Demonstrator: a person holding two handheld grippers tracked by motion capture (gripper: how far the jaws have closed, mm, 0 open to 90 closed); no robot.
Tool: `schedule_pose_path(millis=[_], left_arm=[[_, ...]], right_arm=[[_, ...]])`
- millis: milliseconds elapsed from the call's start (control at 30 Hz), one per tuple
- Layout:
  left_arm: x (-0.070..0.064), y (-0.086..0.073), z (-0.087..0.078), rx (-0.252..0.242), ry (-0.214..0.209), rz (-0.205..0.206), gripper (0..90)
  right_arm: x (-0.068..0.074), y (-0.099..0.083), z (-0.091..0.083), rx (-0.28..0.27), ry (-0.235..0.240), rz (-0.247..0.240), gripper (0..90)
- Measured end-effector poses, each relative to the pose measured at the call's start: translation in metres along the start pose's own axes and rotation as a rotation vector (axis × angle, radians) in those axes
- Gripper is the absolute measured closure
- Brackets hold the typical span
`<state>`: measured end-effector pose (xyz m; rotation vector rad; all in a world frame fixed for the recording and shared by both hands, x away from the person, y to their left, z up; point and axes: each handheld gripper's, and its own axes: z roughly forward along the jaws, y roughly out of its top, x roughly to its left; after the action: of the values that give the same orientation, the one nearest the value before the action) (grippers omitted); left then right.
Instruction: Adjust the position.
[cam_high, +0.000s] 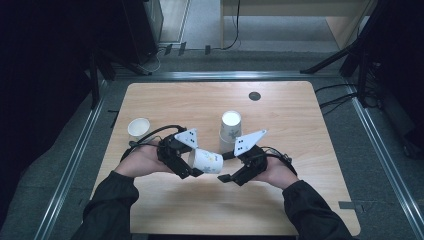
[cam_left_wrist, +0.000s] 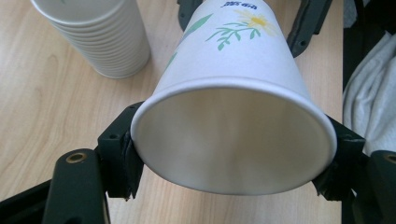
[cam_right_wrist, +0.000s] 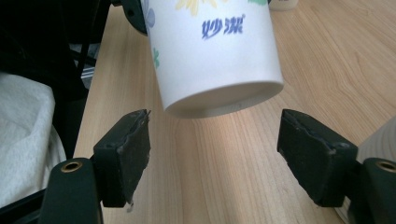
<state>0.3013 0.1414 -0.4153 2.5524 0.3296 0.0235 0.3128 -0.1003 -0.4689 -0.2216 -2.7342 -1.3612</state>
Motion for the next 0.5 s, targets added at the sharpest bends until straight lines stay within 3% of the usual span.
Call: schedule_pose_path(millis=[200,500], left_arm=[[0.0,0.006,0.011,0.077,-0.016,0.004,25.5],[0.002,0.013,0.03,0.15,-0.035,-0.012,25.5]], right_arm=[[0.001,0.0,0.007,0.017,-0.001,-0.015,25.9],[0.002,0.0,0.019,0.044,-0.001,-0.032,27.2]])
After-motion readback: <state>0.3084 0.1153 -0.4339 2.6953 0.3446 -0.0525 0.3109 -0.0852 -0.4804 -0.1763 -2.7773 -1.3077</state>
